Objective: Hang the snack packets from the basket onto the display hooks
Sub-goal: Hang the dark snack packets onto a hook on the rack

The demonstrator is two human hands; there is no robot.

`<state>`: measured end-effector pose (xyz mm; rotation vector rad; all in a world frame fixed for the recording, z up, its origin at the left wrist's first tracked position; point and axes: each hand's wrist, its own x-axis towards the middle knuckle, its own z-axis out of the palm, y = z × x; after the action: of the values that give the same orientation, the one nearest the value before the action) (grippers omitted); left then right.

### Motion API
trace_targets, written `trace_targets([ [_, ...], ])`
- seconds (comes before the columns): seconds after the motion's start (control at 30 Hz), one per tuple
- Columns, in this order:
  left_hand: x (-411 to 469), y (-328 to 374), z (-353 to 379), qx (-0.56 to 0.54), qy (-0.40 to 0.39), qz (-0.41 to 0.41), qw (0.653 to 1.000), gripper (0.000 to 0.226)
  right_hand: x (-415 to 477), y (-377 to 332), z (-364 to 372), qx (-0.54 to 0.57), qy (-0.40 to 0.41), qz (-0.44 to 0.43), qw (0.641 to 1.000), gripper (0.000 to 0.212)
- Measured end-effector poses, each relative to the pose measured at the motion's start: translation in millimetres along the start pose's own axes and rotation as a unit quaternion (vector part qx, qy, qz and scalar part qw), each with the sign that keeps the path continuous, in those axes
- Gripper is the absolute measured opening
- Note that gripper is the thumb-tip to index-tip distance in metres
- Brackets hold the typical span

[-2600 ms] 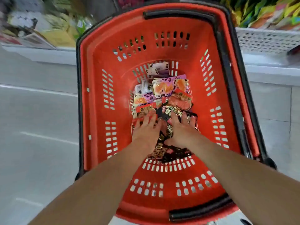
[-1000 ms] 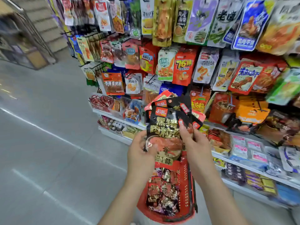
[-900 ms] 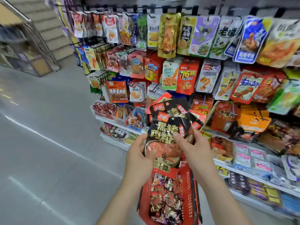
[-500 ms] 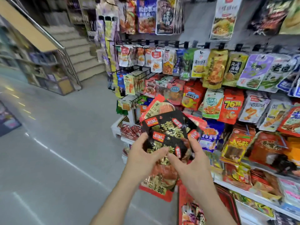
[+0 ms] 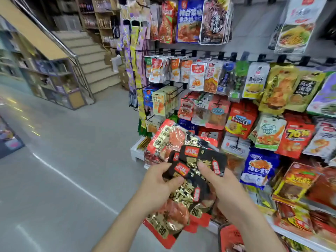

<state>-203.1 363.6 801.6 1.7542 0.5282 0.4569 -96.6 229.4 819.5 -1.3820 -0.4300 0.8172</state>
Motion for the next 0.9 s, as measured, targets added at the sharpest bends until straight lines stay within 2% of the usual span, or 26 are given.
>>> trace_targets([
  [0.1,42,-5,-10,-0.02,0.064,0.017,0.998,0.033,45,-2,1,0.06,0.059,0.028,0.996,0.036],
  [0.2,91,-5,-16,-0.079,0.126,0.027,0.988,0.031,97,-8,0,0.122,0.095,0.038,0.987,0.062],
  [0.27,124,-3,-16,-0.099,0.141,0.028,0.985,0.028,125,-20,0,0.124,0.114,0.01,0.986,0.054],
  [0.4,179,-5,-17,-0.143,0.169,0.011,0.975,0.021,172,-38,-11,-0.015,0.195,-0.044,0.98,0.031],
  [0.5,215,-10,-26,-0.182,0.182,-0.026,0.966,0.012,201,-40,-25,-0.119,0.217,-0.091,0.965,0.042],
  [0.6,249,-16,-40,-0.166,0.174,-0.041,0.97,0.014,228,-28,-37,-0.236,0.211,-0.041,0.948,0.05],
  [0.67,272,-20,-50,-0.128,0.166,-0.046,0.977,0.013,242,-19,-43,-0.306,0.207,-0.019,0.929,0.043],
  [0.73,296,-28,-62,-0.091,0.16,-0.05,0.982,0.015,255,-12,-44,-0.365,0.195,-0.024,0.91,0.032],
  [0.8,322,-36,-76,-0.06,0.137,-0.043,0.988,0.012,268,-7,-41,-0.429,0.183,-0.032,0.884,0.029],
  [0.87,352,-48,-91,-0.047,0.126,-0.042,0.99,0.008,282,-8,-32,-0.497,0.165,-0.022,0.852,0.013],
  [0.9,369,-54,-98,-0.041,0.123,-0.045,0.991,0.012,290,-8,-26,-0.523,0.162,-0.015,0.837,0.02],
])
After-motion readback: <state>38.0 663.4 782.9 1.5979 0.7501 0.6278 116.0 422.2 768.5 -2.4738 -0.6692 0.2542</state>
